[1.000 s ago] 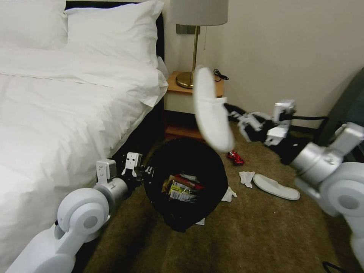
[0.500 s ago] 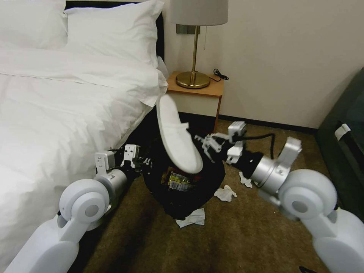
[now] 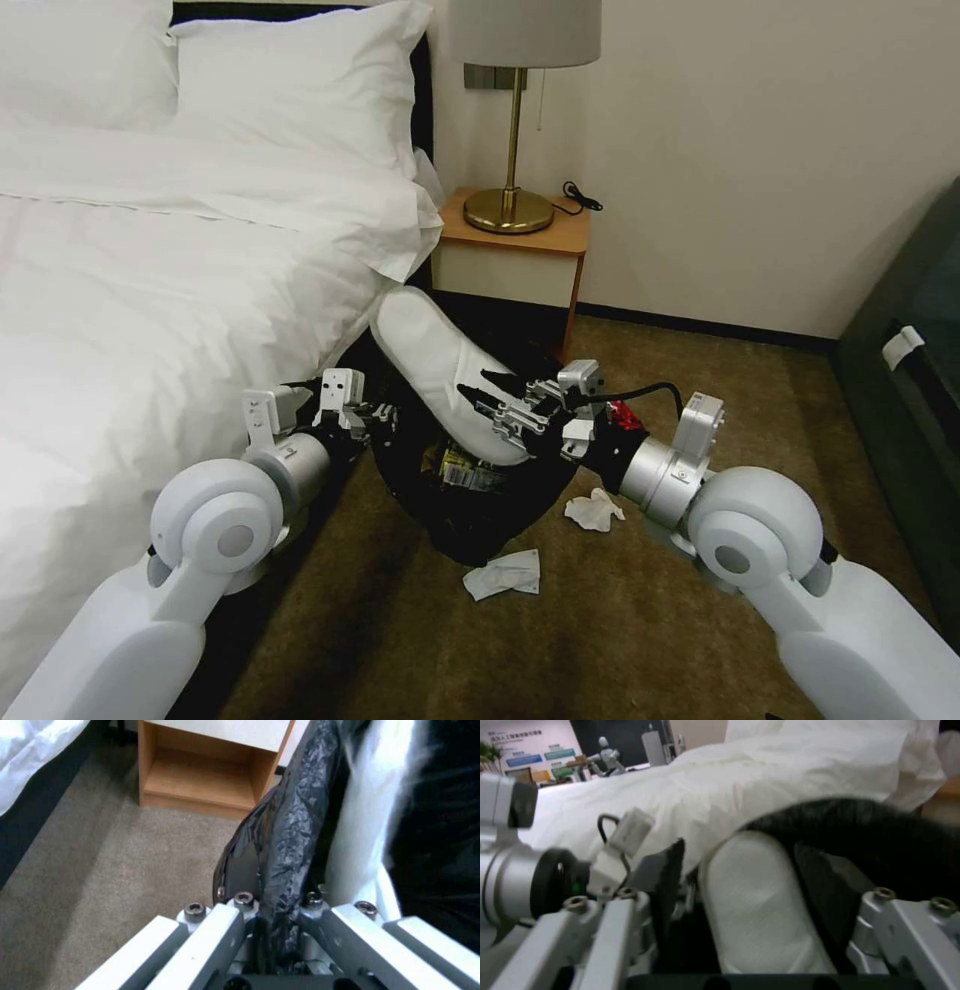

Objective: Pick up the trash bin, then pick up the garbage on the floor and place it into the trash bin.

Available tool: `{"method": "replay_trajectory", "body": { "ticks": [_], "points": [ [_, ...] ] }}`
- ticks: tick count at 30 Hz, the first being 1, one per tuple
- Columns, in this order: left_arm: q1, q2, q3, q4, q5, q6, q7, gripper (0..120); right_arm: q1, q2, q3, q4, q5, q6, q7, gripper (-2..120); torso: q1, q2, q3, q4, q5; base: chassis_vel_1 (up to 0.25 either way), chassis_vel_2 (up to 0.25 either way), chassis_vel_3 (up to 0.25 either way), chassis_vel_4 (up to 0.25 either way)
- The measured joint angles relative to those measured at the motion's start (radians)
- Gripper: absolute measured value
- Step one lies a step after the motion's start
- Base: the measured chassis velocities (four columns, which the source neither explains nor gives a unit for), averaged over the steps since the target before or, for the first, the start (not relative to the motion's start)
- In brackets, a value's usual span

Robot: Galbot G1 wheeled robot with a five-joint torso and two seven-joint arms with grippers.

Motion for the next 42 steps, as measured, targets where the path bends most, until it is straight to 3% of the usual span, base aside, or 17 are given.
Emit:
{"method": "replay_trajectory", "body": {
  "ticks": [4, 5, 7, 10, 17, 19, 23, 31, 35, 42],
  "points": [
    [-0.001, -0.001, -0.006, 0.001, -0.002, 0.000, -0.001, 1, 0.014, 0.003, 0.011, 0.006, 0.006, 0.000, 0.005, 73, 0.000, 0.000, 0.000, -0.0001, 0.0000, 0.000, 0.000, 0.000, 0.000],
    [-0.002, 0.000, -0.015, 0.005, -0.002, 0.000, -0.001, 1, 0.024, 0.003, 0.028, 0.015, 0.016, 0.000, 0.010, 82, 0.000, 0.000, 0.000, -0.0001, 0.0000, 0.000, 0.000, 0.000, 0.000],
    [-0.003, 0.002, -0.020, 0.006, -0.002, 0.000, -0.001, 1, 0.029, 0.003, 0.039, 0.022, 0.023, -0.001, 0.014, 85, 0.000, 0.000, 0.000, -0.0001, 0.0000, 0.000, 0.000, 0.000, 0.000],
    [-0.010, 0.005, -0.043, 0.017, -0.007, 0.000, -0.005, 1, 0.056, -0.001, 0.103, 0.051, 0.079, -0.007, 0.047, 100, 0.000, 0.000, 0.000, 0.0000, 0.0001, 0.000, 0.000, 0.000, 0.000],
    [-0.022, 0.004, -0.065, 0.028, -0.027, 0.000, -0.023, 1, 0.063, -0.015, 0.219, 0.077, 0.139, -0.007, 0.100, 110, 0.000, 0.000, 0.000, 0.0000, 0.0001, 0.000, 0.000, 0.000, 0.000],
    [-0.024, 0.005, -0.077, 0.032, -0.038, 0.000, -0.039, 1, 0.048, -0.026, 0.300, 0.073, 0.164, -0.005, 0.160, 114, 0.000, 0.000, 0.000, -0.0002, 0.0003, 0.000, 0.000, 0.000, 0.000],
    [-0.031, 0.004, -0.090, 0.037, -0.050, 0.000, -0.053, 1, 0.030, -0.036, 0.359, 0.058, 0.181, 0.006, 0.204, 114, 0.000, 0.000, 0.000, 0.0000, 0.0002, 0.000, 0.000, 0.000, 0.000],
    [-0.044, 0.004, -0.119, 0.036, -0.075, 0.000, -0.072, 1, -0.162, 0.003, 0.486, -0.015, 0.104, 0.013, 0.189, 108, 0.000, 0.000, 0.000, -0.0002, 0.0002, 0.000, 0.000, 0.000, 0.000],
    [-0.039, 0.011, -0.137, 0.030, -0.081, 0.000, -0.072, 1, -0.223, 0.040, 0.482, -0.093, 0.041, 0.025, 0.168, 102, 0.000, 0.000, 0.000, -0.0002, 0.0001, 0.000, 0.000, 0.000, 0.000],
    [-0.045, 0.025, -0.156, 0.017, -0.102, 0.000, -0.064, 1, -0.266, 0.116, 0.425, -0.272, -0.104, 0.044, 0.120, 100, 0.000, 0.000, 0.000, 0.0000, 0.0000, 0.000, 0.000, 0.000, 0.000]
  ]
}}
